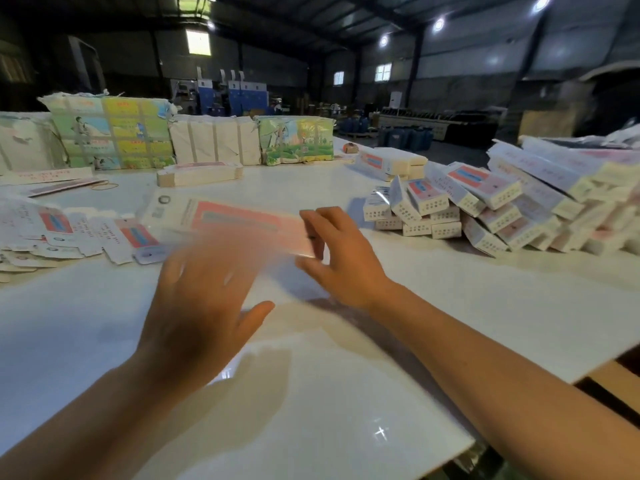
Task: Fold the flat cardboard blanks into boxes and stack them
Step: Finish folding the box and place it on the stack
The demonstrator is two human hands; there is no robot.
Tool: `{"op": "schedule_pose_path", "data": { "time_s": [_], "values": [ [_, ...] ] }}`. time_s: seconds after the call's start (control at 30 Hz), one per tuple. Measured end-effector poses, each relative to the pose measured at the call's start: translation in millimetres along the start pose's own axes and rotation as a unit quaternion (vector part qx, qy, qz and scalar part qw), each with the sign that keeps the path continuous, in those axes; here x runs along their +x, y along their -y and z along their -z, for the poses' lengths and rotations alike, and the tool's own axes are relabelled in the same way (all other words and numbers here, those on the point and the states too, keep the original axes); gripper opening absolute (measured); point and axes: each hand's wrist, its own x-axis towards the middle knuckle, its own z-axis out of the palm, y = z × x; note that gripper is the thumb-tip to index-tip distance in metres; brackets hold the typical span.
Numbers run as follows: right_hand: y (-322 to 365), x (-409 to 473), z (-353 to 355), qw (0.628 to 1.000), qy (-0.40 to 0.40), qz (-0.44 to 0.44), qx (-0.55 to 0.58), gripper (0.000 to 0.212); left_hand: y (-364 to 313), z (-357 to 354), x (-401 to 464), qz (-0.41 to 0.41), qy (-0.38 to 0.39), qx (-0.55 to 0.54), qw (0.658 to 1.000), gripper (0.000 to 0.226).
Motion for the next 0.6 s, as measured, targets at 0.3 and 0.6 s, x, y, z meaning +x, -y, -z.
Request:
{"op": "schedule_pose_path", "data": {
  "time_s": [0.3,0.6],
  "values": [
    [-123.6,54.2,122.3,0.913,-0.261,-0.287,-0.128,0.051,-0.6,-29.2,-7.6,-0.021,0.093,-0.187,0.978,0.032],
    [-187.9,10.4,142.3,0.824,0.002,-0.349,-0.446,0.043,-3.9,-20.3,-6.5,-0.001,0.134,-0.182,0.974,0.032]
  ]
}}
